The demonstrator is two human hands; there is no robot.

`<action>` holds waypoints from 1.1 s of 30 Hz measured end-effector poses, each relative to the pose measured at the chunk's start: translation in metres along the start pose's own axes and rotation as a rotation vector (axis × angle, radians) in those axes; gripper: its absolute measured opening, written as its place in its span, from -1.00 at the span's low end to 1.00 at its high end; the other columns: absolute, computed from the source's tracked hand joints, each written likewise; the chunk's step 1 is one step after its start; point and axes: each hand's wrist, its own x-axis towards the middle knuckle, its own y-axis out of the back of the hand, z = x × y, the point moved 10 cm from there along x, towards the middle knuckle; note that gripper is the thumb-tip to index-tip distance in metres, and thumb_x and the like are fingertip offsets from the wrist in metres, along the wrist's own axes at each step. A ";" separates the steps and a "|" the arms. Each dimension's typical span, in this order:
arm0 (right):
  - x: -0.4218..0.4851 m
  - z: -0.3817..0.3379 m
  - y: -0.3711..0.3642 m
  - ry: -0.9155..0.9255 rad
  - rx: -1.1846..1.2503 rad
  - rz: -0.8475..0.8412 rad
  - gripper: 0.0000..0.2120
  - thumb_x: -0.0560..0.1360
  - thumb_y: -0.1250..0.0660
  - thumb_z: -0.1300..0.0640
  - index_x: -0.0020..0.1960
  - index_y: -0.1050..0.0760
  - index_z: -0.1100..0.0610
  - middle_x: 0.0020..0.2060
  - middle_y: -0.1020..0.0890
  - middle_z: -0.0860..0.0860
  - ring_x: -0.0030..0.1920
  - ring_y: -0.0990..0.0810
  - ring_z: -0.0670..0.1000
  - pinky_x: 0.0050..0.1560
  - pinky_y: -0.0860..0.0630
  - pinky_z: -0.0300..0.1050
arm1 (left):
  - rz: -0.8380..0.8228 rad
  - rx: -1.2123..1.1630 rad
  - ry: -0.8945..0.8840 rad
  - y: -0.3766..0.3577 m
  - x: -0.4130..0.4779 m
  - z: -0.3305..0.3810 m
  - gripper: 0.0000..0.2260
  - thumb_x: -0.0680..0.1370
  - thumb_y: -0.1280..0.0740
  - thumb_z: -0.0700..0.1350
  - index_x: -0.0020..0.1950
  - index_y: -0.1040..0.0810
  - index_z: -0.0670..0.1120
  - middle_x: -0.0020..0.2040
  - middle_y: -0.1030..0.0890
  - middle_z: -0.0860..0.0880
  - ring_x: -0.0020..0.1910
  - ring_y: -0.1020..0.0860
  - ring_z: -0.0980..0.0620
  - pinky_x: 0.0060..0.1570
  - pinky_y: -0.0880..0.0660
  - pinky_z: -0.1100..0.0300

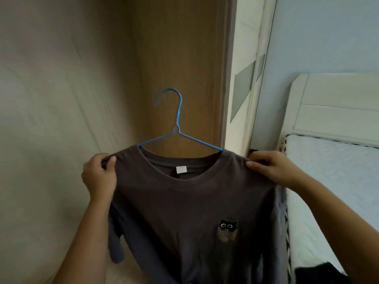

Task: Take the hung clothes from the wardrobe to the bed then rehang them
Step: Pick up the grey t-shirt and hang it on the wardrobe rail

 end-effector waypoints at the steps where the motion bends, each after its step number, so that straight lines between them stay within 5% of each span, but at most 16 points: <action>1: 0.019 -0.011 -0.007 0.008 0.060 -0.033 -0.78 0.51 -0.27 0.10 -0.28 -0.51 0.15 -0.37 -0.51 0.05 -0.32 -0.47 -0.10 -0.22 -0.39 -0.22 | 0.019 0.005 0.012 0.002 0.017 -0.010 -0.83 0.49 -0.31 -0.21 0.01 -0.55 -0.28 -0.03 -0.58 -0.36 0.02 -0.50 -0.34 0.06 -0.42 -0.11; 3: 0.054 -0.032 -0.023 0.022 0.211 -0.093 -0.73 0.52 -0.26 0.09 -0.28 -0.45 0.24 -0.38 -0.47 0.12 -0.32 -0.43 -0.01 -0.23 -0.38 -0.12 | 0.042 0.013 0.008 0.007 0.047 -0.024 -0.83 0.51 -0.30 -0.21 0.01 -0.53 -0.29 -0.03 -0.58 -0.36 0.00 -0.52 -0.33 0.03 -0.43 -0.11; 7: 0.101 -0.071 -0.054 0.040 0.593 -0.222 -0.73 0.54 -0.20 0.16 -0.32 -0.43 0.20 -0.52 -0.49 -0.08 -0.49 -0.42 -0.15 -0.44 -0.35 -0.35 | 0.087 0.142 0.009 0.025 0.085 -0.044 -0.84 0.51 -0.29 -0.24 0.01 -0.53 -0.33 -0.02 -0.57 -0.38 -0.02 -0.51 -0.36 -0.02 -0.43 -0.13; 12: 0.143 -0.112 -0.088 0.100 0.755 -0.285 -0.69 0.54 -0.21 0.11 -0.10 -0.51 0.38 -0.28 -0.50 0.21 -0.24 -0.38 0.10 -0.29 -0.29 -0.10 | 0.145 0.252 0.072 0.055 0.086 -0.043 -0.72 0.49 -0.34 -0.20 0.13 -0.50 -0.32 0.08 -0.55 -0.35 0.11 -0.47 -0.33 0.15 -0.37 -0.10; 17: 0.164 -0.161 -0.105 0.119 0.883 -0.364 -0.72 0.53 -0.25 0.08 -0.14 -0.52 0.31 -0.25 -0.50 0.24 -0.20 -0.39 0.12 -0.28 -0.25 -0.10 | 0.199 0.328 -0.009 0.105 0.036 0.017 -0.72 0.50 -0.31 -0.18 0.19 -0.49 -0.23 0.12 -0.55 -0.24 0.15 -0.46 -0.23 0.18 -0.36 0.00; 21: 0.166 -0.214 -0.105 0.177 1.006 -0.444 -0.70 0.52 -0.27 0.11 -0.15 -0.52 0.39 -0.29 -0.57 0.23 -0.28 -0.49 0.10 -0.30 -0.40 -0.15 | 0.243 0.524 -0.045 0.163 -0.009 0.076 -0.53 0.47 -0.08 0.11 0.20 -0.49 -0.15 0.13 -0.54 -0.12 0.14 -0.48 -0.10 0.12 -0.38 0.10; 27: 0.140 -0.291 -0.091 0.298 1.191 -0.474 -0.70 0.54 -0.23 0.18 -0.36 -0.50 0.19 -0.59 -0.61 -0.06 -0.48 -0.58 -0.07 -0.52 -0.45 -0.42 | 0.388 0.782 -0.118 0.243 -0.054 0.166 -0.65 0.51 -0.15 -0.02 0.21 -0.48 -0.14 0.15 -0.54 -0.12 0.16 -0.47 -0.06 0.10 -0.30 0.13; 33: 0.092 -0.358 -0.077 0.410 1.265 -0.499 -0.74 0.57 -0.16 0.14 -0.15 -0.52 0.27 -0.29 -0.59 0.11 -0.23 -0.55 0.06 -0.24 -0.49 -0.18 | 0.535 0.999 -0.257 0.293 -0.099 0.245 -0.64 0.49 -0.12 -0.01 0.17 -0.50 -0.16 0.11 -0.56 -0.14 0.20 -0.35 0.02 0.18 -0.28 0.07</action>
